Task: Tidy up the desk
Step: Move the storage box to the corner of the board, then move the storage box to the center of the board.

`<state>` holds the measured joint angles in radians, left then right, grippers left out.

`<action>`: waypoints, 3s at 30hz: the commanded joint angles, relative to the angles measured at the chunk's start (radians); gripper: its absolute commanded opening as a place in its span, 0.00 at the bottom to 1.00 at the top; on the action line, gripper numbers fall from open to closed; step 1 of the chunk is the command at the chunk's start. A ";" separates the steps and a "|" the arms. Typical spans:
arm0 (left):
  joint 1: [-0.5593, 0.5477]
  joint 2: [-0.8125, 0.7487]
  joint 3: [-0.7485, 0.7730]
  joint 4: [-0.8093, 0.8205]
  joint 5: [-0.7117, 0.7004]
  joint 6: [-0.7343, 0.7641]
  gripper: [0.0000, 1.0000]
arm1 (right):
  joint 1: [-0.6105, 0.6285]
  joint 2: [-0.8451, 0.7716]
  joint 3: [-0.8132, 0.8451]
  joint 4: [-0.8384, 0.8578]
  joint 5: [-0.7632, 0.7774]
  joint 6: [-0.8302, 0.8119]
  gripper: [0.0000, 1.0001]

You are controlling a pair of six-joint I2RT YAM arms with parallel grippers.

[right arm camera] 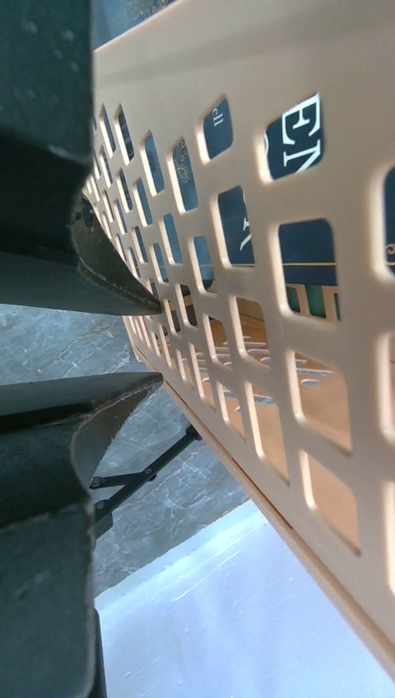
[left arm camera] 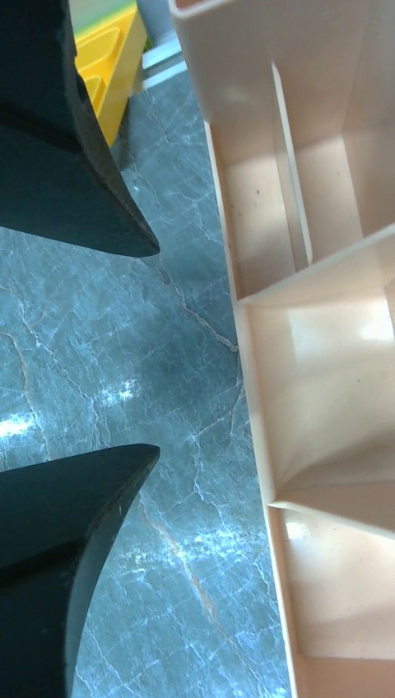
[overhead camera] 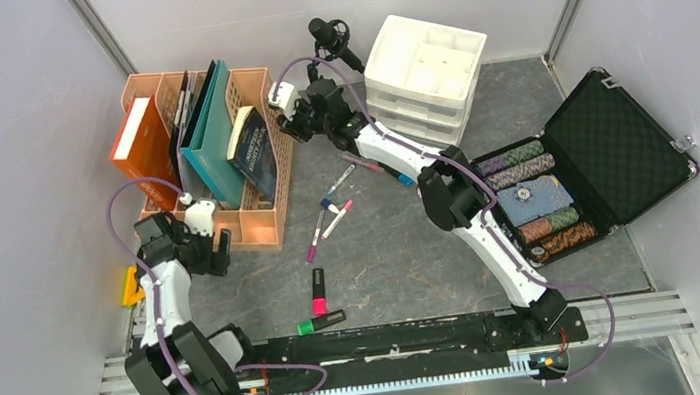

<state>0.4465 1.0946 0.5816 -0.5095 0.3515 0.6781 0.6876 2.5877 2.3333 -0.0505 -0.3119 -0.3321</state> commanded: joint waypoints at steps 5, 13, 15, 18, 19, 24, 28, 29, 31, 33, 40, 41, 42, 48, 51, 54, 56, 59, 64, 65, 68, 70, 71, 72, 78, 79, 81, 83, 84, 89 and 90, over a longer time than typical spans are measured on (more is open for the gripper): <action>0.003 -0.119 0.039 -0.059 0.008 -0.012 0.99 | 0.019 0.035 0.133 0.249 -0.073 0.059 0.40; 0.002 -0.230 0.081 -0.153 0.097 0.013 1.00 | 0.010 -0.041 0.107 0.164 -0.057 0.038 0.55; 0.003 -0.257 0.088 -0.165 0.122 0.019 1.00 | 0.007 -0.092 0.065 0.118 -0.041 0.019 0.59; 0.003 -0.289 0.103 -0.189 0.175 0.021 1.00 | 0.003 -0.207 -0.055 0.053 -0.026 -0.019 0.68; 0.003 -0.296 0.113 -0.197 0.201 0.022 1.00 | 0.002 -0.255 -0.104 0.016 -0.021 -0.038 0.72; -0.004 -0.315 0.178 -0.276 0.325 0.024 1.00 | -0.004 -0.521 -0.441 -0.050 0.037 -0.123 0.83; -0.039 -0.297 0.239 -0.312 0.341 -0.011 1.00 | -0.009 -0.727 -0.681 -0.103 0.121 -0.187 0.85; -0.060 -0.286 0.252 -0.315 0.328 -0.030 1.00 | -0.011 -0.772 -0.721 -0.125 0.148 -0.202 0.85; -0.106 -0.264 0.286 -0.318 0.298 -0.057 1.00 | -0.021 -0.846 -0.778 -0.175 0.219 -0.224 0.85; -0.162 -0.241 0.312 -0.307 0.266 -0.092 1.00 | -0.045 -0.923 -0.826 -0.220 0.257 -0.235 0.85; -0.390 -0.182 0.384 -0.219 0.172 -0.224 1.00 | -0.127 -1.065 -0.849 -0.324 0.372 -0.255 0.86; -0.411 -0.171 0.390 -0.206 0.166 -0.240 1.00 | -0.143 -1.058 -0.814 -0.347 0.380 -0.258 0.87; -0.431 -0.160 0.396 -0.197 0.164 -0.254 1.00 | -0.155 -1.043 -0.781 -0.378 0.394 -0.262 0.87; -0.503 -0.121 0.396 -0.127 0.164 -0.311 1.00 | -0.208 -0.925 -0.590 -0.471 0.439 -0.302 0.88; -0.515 -0.108 0.394 -0.103 0.158 -0.326 1.00 | -0.229 -0.832 -0.474 -0.535 0.427 -0.312 0.87; -0.520 -0.101 0.394 -0.091 0.144 -0.329 1.00 | -0.244 -0.759 -0.390 -0.582 0.432 -0.322 0.86; -0.523 -0.099 0.394 -0.083 0.142 -0.331 1.00 | -0.254 -0.736 -0.374 -0.589 0.432 -0.330 0.85; -0.523 -0.095 0.393 -0.083 0.150 -0.338 1.00 | -0.266 -0.715 -0.374 -0.594 0.438 -0.339 0.85; -0.528 -0.077 0.387 -0.080 0.165 -0.349 1.00 | -0.295 -0.694 -0.387 -0.598 0.417 -0.346 0.85; -0.528 -0.075 0.383 -0.077 0.165 -0.351 1.00 | -0.301 -0.689 -0.390 -0.597 0.408 -0.346 0.85; -0.530 -0.077 0.373 -0.066 0.164 -0.356 1.00 | -0.311 -0.671 -0.388 -0.595 0.394 -0.348 0.84; -0.529 -0.078 0.370 -0.065 0.161 -0.355 1.00 | -0.319 -0.664 -0.392 -0.598 0.376 -0.347 0.82; -0.531 -0.079 0.370 -0.064 0.159 -0.355 1.00 | -0.319 -0.663 -0.398 -0.598 0.368 -0.346 0.82; -0.531 -0.078 0.368 -0.065 0.158 -0.354 1.00 | -0.322 -0.665 -0.408 -0.598 0.362 -0.346 0.81; -0.531 -0.068 0.362 -0.060 0.155 -0.350 1.00 | -0.325 -0.676 -0.456 -0.599 0.315 -0.340 0.77; -0.531 -0.067 0.362 -0.058 0.155 -0.350 1.00 | -0.326 -0.676 -0.461 -0.598 0.315 -0.340 0.76; -0.532 -0.064 0.360 -0.055 0.155 -0.350 1.00 | -0.326 -0.675 -0.469 -0.600 0.290 -0.340 0.74; -0.532 -0.064 0.356 -0.048 0.155 -0.350 1.00 | -0.326 -0.668 -0.475 -0.605 0.282 -0.341 0.71; -0.533 -0.061 0.353 -0.045 0.155 -0.350 1.00 | -0.326 -0.663 -0.476 -0.607 0.280 -0.341 0.69; -0.535 -0.046 0.347 -0.029 0.146 -0.345 1.00 | -0.338 -0.652 -0.462 -0.638 0.237 -0.335 0.50; -0.535 -0.041 0.347 -0.026 0.140 -0.340 1.00 | -0.339 -0.652 -0.453 -0.648 0.227 -0.336 0.47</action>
<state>-0.0811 1.0378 0.9356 -0.5842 0.5053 0.3557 0.3614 1.9221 1.8587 -0.6693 -0.0238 -0.6754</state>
